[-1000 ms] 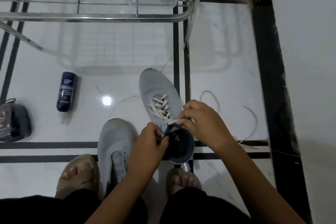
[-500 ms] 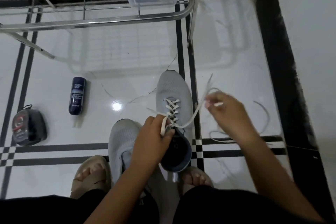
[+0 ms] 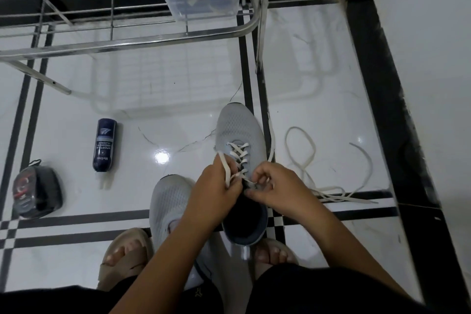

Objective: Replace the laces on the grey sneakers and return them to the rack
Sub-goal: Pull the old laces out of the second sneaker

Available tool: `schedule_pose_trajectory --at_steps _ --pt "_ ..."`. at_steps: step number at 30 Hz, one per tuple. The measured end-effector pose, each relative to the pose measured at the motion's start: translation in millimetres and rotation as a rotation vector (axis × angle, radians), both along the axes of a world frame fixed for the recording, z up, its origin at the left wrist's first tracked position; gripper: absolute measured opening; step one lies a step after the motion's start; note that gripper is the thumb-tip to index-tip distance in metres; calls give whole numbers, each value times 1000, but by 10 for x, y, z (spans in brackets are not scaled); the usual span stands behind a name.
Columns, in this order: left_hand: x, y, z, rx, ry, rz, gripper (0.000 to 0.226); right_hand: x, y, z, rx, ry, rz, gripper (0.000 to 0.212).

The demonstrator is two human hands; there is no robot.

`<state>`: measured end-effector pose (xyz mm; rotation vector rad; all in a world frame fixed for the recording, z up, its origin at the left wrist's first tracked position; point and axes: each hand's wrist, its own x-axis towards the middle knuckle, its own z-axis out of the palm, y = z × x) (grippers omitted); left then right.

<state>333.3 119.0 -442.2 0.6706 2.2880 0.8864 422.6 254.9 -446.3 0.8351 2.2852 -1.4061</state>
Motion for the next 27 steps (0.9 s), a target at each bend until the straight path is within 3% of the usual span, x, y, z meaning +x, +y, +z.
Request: schedule_pose_trajectory --at_steps 4,6,8,10,12,14,17,19,22,25,27 --pt "-31 47 109 204 -583 359 13 5 -167 -48 38 138 -180 34" --pt "-101 32 208 367 -840 410 6 13 -218 -68 57 138 -240 35" --pt "-185 2 306 676 -1107 575 13 8 -215 -74 81 152 -257 21" --pt "-278 -28 339 919 -1224 842 17 -23 -174 -53 98 185 -311 7" --pt "-321 -87 288 966 -1196 1037 13 -54 -105 -35 140 197 -370 8" --pt "-292 -139 221 918 -1157 1068 14 -93 -22 -8 116 189 -401 6" --pt "-215 -124 239 723 -968 895 30 -126 35 -17 -52 126 -324 29" --pt "-183 -57 316 524 -789 679 42 -144 -6 -69 -45 44 -200 44" --pt "-211 68 426 513 -640 550 49 -179 -126 -163 70 92 -215 30" --pt "-400 82 493 718 -670 812 41 -176 -51 -191 194 183 -428 9" --pt "-594 -75 423 802 -688 1019 41 -127 136 -241 142 157 -593 15"
